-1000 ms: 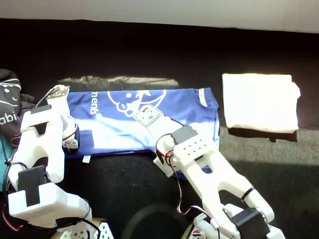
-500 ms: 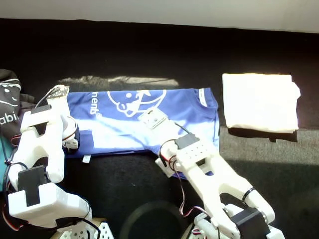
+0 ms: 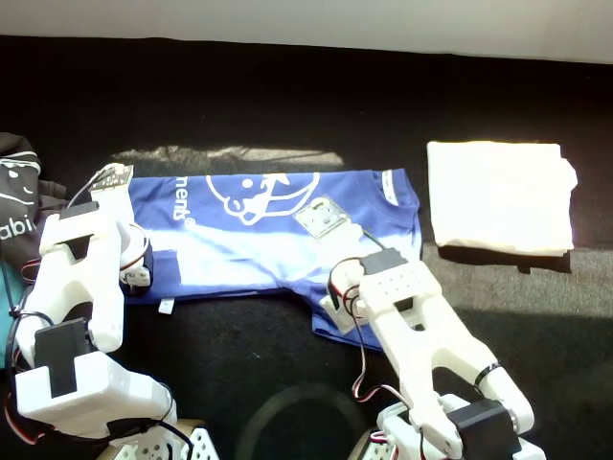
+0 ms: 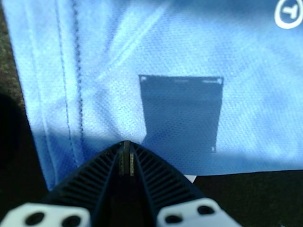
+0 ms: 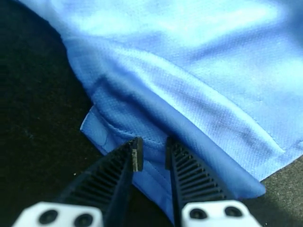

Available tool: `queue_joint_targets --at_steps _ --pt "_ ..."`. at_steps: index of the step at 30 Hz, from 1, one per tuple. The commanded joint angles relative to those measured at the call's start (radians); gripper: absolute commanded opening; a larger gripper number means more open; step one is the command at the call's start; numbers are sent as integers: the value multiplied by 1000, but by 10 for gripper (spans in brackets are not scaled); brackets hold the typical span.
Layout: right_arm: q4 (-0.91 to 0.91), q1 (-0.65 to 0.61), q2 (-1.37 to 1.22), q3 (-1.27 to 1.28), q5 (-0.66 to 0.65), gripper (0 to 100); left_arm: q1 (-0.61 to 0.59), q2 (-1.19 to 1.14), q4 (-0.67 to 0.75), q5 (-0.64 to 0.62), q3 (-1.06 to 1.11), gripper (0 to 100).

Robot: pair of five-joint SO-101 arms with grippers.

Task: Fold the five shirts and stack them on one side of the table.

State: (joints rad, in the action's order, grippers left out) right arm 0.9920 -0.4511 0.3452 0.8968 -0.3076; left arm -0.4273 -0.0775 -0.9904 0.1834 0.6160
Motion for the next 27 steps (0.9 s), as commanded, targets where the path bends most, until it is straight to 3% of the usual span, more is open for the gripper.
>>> queue_joint_targets --at_steps 1,15,27 --pt "10 -12 24 2 -8 91 -7 -5 34 3 2 10" --pt "54 -56 24 4 -9 131 -7 -5 34 3 2 10" --pt "-114 -33 22 114 -9 96 -7 -5 34 3 2 10"
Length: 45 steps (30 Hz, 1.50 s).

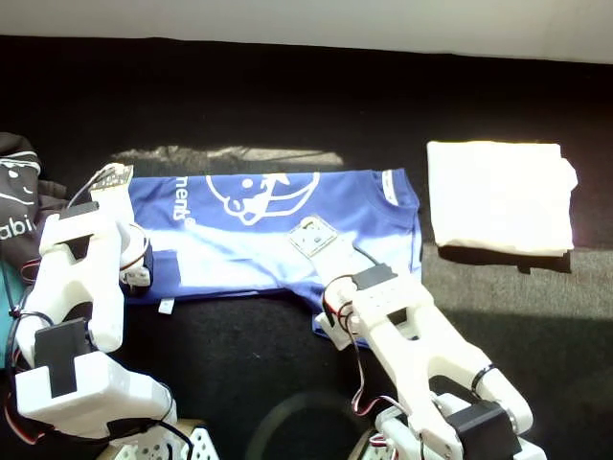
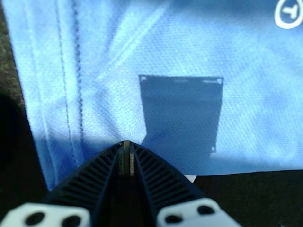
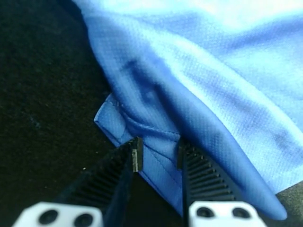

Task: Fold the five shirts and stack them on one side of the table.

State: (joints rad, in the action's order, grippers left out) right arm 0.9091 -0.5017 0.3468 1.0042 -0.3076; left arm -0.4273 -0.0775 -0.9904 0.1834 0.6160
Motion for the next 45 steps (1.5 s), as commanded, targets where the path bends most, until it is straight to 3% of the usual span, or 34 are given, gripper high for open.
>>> queue_joint_targets --at_steps 1,3,9,21,23,25,41,45 --pt "-45 31 21 7 -9 64 -7 -5 34 3 2 10" --pt "-70 62 21 7 -9 2 -7 -5 34 3 2 10" --pt "-7 134 33 -67 -9 5 -7 -5 34 3 2 10" --pt "286 134 33 -360 -14 6 -7 -5 34 3 1 10" --pt "303 134 31 -358 -72 6 -7 -5 34 3 1 10" --pt "306 134 22 -352 -123 6 -7 -5 34 3 1 10" --pt "285 131 24 -288 -127 10 -7 -5 34 3 1 10" --pt "223 131 22 -234 -123 58 -7 -5 34 3 1 10"
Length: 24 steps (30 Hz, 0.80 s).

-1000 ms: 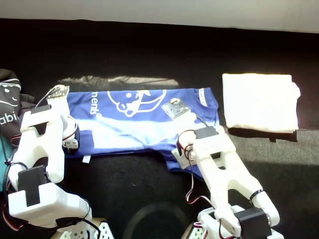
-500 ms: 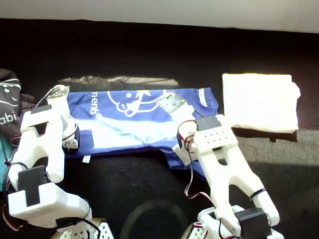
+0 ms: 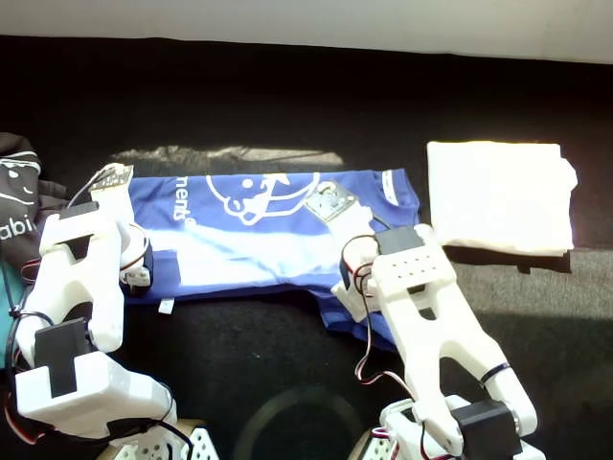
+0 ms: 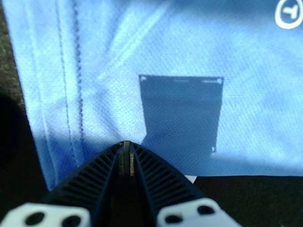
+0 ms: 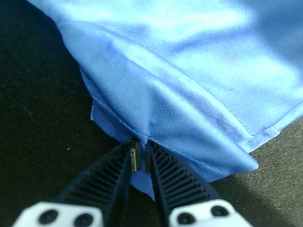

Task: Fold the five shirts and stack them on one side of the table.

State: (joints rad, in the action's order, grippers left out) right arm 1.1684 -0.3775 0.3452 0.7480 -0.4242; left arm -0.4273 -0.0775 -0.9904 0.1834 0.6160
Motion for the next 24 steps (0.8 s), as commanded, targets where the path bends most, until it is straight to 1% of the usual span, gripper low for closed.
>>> queue_joint_targets --at_steps 1,6,11,14,18,24 --pt "-51 -1 24 36 -6 57 -7 -5 34 3 1 10" --pt "-85 -8 24 50 -9 5 -7 -5 34 3 1 10" --pt "-79 -8 36 50 -9 7 -7 -5 34 3 1 10" --pt "-15 -7 36 21 -11 7 -7 -5 34 3 1 10" --pt "110 -7 38 -90 -12 7 -7 -5 34 3 1 10" --pt "231 -8 36 -194 -28 7 -7 -5 34 3 1 10"
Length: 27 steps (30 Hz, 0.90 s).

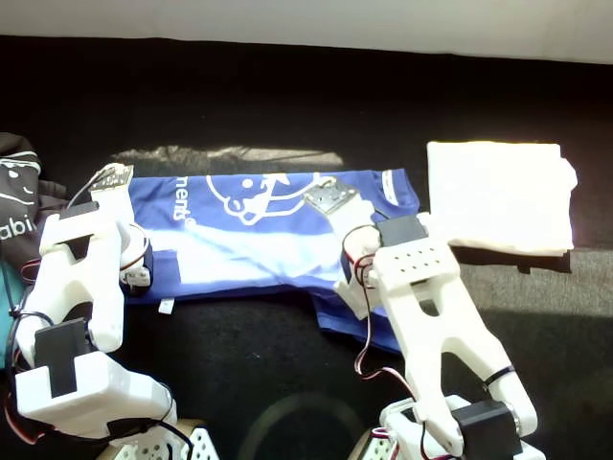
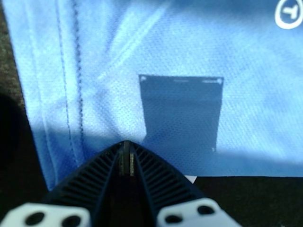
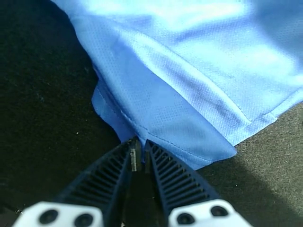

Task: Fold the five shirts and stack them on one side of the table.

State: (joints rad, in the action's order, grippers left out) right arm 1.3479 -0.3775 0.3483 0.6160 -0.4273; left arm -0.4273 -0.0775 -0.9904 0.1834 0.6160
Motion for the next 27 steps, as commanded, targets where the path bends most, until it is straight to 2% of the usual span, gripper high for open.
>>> queue_joint_targets --at_steps 1,13,21,27 --pt "65 -8 33 -65 -46 7 -7 -5 34 3 1 10" --pt "150 -8 33 -61 -81 7 -7 -5 34 3 1 10" --pt "-70 -30 31 148 -75 11 -7 -5 34 3 1 10" --pt "-154 -85 31 259 -74 13 -7 -5 34 3 1 10"
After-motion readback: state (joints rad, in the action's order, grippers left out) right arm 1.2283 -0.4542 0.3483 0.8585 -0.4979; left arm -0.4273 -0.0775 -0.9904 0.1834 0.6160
